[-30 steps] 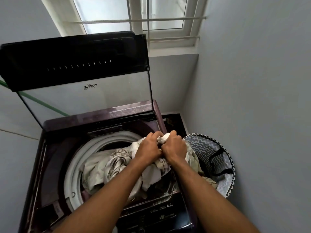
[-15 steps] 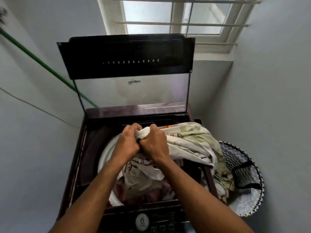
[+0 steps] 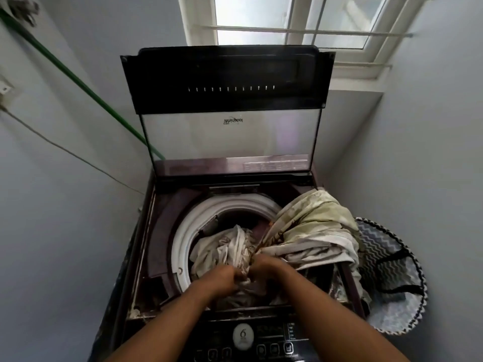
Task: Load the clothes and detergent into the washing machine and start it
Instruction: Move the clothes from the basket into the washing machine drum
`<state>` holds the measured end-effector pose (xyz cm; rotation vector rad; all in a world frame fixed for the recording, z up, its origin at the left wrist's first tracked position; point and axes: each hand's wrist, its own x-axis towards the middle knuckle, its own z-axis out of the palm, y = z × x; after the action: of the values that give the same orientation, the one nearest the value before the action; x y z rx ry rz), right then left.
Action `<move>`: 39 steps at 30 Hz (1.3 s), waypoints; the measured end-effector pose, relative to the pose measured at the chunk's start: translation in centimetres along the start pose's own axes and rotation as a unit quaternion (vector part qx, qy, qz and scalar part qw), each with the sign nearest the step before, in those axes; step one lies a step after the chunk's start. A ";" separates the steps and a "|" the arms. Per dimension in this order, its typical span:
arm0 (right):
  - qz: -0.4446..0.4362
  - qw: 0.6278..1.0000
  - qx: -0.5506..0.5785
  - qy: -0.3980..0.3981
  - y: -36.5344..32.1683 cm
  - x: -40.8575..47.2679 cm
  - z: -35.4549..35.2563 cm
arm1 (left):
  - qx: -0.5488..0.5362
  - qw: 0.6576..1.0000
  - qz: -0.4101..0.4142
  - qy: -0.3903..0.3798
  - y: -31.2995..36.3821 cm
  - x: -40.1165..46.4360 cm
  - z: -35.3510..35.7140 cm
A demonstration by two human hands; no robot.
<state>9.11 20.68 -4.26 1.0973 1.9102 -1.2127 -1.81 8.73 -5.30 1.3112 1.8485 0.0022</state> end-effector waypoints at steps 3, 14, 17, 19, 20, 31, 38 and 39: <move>-0.026 0.992 -0.013 0.121 0.8 0.2 -2.8 | 0.041 0.998 -0.006 0.057 1.9 0.8 -1.6; -0.065 0.858 -0.026 0.508 3.7 -4.2 -9.3 | -0.099 0.967 0.125 0.199 12.2 5.6 -5.1; 0.060 0.864 -0.051 0.498 6.9 -5.0 -11.2 | -0.107 0.956 0.146 0.230 15.2 6.9 -4.6; 0.114 0.897 0.051 0.423 9.8 -4.9 -12.2 | -0.083 0.960 0.139 0.228 17.0 7.8 -4.3; 0.117 0.906 0.127 0.386 11.3 -4.5 -12.5 | -0.071 0.964 0.138 0.214 17.9 8.2 -4.1; 0.031 0.895 0.249 0.369 12.0 -3.9 -12.3 | 0.012 0.989 0.098 0.112 20.7 10.0 -4.4; -0.002 0.843 -0.006 0.538 8.1 -6.1 -10.3 | -0.101 0.969 0.155 0.166 18.0 8.6 -6.5; -0.031 0.841 -0.004 0.541 7.3 -6.4 -10.0 | -0.111 0.966 0.158 0.173 17.4 8.0 -6.9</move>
<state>17.87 29.54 1.96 1.9887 2.7342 -0.5831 6.55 25.84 1.86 1.4982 1.8315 0.6268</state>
